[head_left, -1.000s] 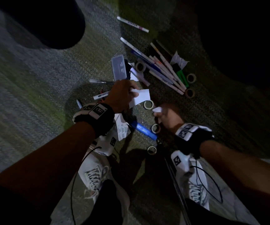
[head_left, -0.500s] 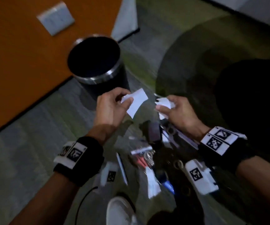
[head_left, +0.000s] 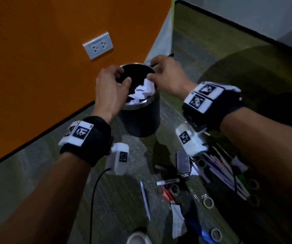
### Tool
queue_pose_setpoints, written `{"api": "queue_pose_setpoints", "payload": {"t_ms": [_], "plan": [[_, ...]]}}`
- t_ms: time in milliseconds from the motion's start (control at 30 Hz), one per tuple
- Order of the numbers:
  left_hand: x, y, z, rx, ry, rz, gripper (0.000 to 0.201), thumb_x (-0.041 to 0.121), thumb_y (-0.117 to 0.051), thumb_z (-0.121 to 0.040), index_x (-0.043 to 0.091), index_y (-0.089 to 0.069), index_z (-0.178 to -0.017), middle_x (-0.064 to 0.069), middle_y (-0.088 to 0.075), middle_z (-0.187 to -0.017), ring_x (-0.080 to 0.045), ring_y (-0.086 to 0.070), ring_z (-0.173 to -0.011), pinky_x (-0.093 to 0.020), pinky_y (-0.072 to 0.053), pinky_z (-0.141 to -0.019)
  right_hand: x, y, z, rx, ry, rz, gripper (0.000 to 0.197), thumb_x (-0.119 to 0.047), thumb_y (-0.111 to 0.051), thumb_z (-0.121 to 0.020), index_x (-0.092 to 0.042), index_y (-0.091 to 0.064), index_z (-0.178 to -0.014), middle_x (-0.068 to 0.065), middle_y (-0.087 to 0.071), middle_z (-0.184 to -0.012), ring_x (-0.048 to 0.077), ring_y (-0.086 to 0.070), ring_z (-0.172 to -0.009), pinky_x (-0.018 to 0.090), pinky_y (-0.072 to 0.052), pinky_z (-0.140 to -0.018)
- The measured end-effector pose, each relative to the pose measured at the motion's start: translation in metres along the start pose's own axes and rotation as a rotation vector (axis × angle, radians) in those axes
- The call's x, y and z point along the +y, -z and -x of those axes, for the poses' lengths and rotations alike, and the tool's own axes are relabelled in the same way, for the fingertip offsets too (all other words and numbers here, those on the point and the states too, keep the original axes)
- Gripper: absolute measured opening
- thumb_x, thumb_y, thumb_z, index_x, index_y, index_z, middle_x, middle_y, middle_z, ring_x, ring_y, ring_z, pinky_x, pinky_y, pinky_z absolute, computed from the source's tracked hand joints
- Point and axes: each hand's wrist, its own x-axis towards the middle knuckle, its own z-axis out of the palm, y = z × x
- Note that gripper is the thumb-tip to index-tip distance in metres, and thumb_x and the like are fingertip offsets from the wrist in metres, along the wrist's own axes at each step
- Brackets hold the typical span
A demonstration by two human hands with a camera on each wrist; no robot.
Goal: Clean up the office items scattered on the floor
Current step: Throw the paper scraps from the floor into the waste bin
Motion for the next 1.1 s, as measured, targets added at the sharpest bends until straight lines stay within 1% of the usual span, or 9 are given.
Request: {"api": "queue_pose_setpoints", "payload": {"t_ms": [133, 267, 367, 533, 733, 833, 933, 1033, 1100], "plan": [[0.009, -0.033, 0.049, -0.001, -0.103, 0.173, 0.015, 0.025, -0.058, -0.087, 0.017, -0.069, -0.095, 0.000, -0.068, -0.083, -0.009, -0.060, -0.072, -0.020, -0.045, -0.068, 0.061, 0.031, 0.035, 0.151, -0.043, -0.005, 0.011, -0.019, -0.066, -0.084, -0.010, -0.071, -0.089, 0.002, -0.068, -0.081, 0.012, -0.063, -0.076, 0.028, -0.050, -0.072], [0.006, -0.105, 0.109, -0.288, -0.063, 0.291, 0.009, 0.015, -0.058, -0.085, 0.016, -0.067, -0.084, 0.009, -0.058, -0.062, -0.002, -0.049, -0.054, -0.021, -0.043, -0.059, 0.144, 0.044, 0.085, 0.070, -0.199, -0.043, 0.017, -0.024, -0.070, -0.088, -0.012, -0.067, -0.077, 0.000, -0.065, -0.068, 0.005, -0.060, -0.058, 0.019, -0.049, -0.054], [-0.010, -0.161, 0.151, -0.463, -0.026, 0.216, 0.015, 0.011, -0.055, -0.083, 0.020, -0.065, -0.075, 0.010, -0.059, -0.060, -0.004, -0.053, -0.054, -0.024, -0.048, -0.058, 0.210, 0.031, 0.121, 0.007, -0.343, -0.116, 0.023, -0.010, -0.066, -0.089, -0.014, -0.061, -0.067, -0.002, -0.059, -0.052, 0.000, -0.051, -0.038, 0.015, -0.042, -0.040], [-0.027, -0.222, 0.204, -0.786, -0.029, 0.040, 0.021, 0.015, -0.045, -0.080, 0.020, -0.065, -0.075, -0.006, -0.069, -0.071, -0.029, -0.066, -0.070, -0.039, -0.056, -0.068, 0.279, 0.005, 0.180, -0.197, -0.459, 0.035, 0.023, -0.004, -0.065, -0.087, 0.016, -0.067, -0.076, 0.035, -0.065, -0.070, 0.034, -0.061, -0.058, 0.041, -0.052, -0.063], [-0.036, -0.266, 0.217, -0.749, -0.163, -0.144, 0.017, 0.020, -0.055, -0.082, 0.022, -0.067, -0.094, -0.006, -0.064, -0.099, -0.027, -0.059, -0.096, -0.036, -0.046, -0.086, 0.298, -0.042, 0.232, -0.385, -0.342, 0.308, 0.045, -0.041, -0.056, -0.082, 0.002, -0.068, -0.077, 0.020, -0.069, -0.075, 0.033, -0.067, -0.076, 0.029, -0.044, -0.071], [-0.037, -0.277, 0.223, -0.767, -0.358, -0.385, 0.022, 0.025, -0.055, -0.090, 0.018, -0.067, -0.108, -0.012, -0.053, -0.115, -0.031, -0.047, -0.108, -0.041, -0.039, -0.096, 0.308, -0.060, 0.247, -0.438, -0.353, 0.393, 0.026, -0.028, -0.061, -0.091, -0.004, -0.063, -0.099, 0.018, -0.067, -0.096, 0.034, -0.066, -0.089, 0.035, -0.045, -0.070], [-0.048, -0.275, 0.222, -0.750, -0.446, -0.495, 0.022, 0.024, -0.050, -0.089, 0.011, -0.068, -0.090, -0.018, -0.059, -0.104, -0.035, -0.052, -0.099, -0.045, -0.044, -0.088, 0.313, -0.063, 0.263, -0.439, -0.319, 0.427, 0.021, -0.026, -0.060, -0.089, -0.006, -0.064, -0.087, 0.018, -0.068, -0.086, 0.033, -0.067, -0.077, 0.031, -0.041, -0.058], [-0.059, -0.274, 0.216, -0.726, -0.474, -0.511, 0.021, 0.018, -0.050, -0.088, 0.006, -0.062, -0.077, -0.020, -0.059, -0.089, -0.035, -0.055, -0.091, -0.047, -0.049, -0.078, 0.315, -0.056, 0.281, -0.613, -0.292, 0.453, 0.024, -0.026, -0.060, -0.086, -0.011, -0.057, -0.068, 0.012, -0.067, -0.072, 0.029, -0.064, -0.066, 0.028, -0.035, -0.053], [-0.056, -0.275, 0.210, -0.689, -0.521, -0.524, 0.013, 0.014, -0.057, -0.086, 0.007, -0.063, -0.077, -0.018, -0.059, -0.086, -0.034, -0.056, -0.087, -0.043, -0.047, -0.078, 0.320, -0.049, 0.291, -0.733, -0.278, 0.426, 0.030, -0.029, -0.065, -0.083, -0.005, -0.057, -0.068, 0.011, -0.067, -0.071, 0.027, -0.063, -0.064, 0.034, -0.043, -0.055]]}}
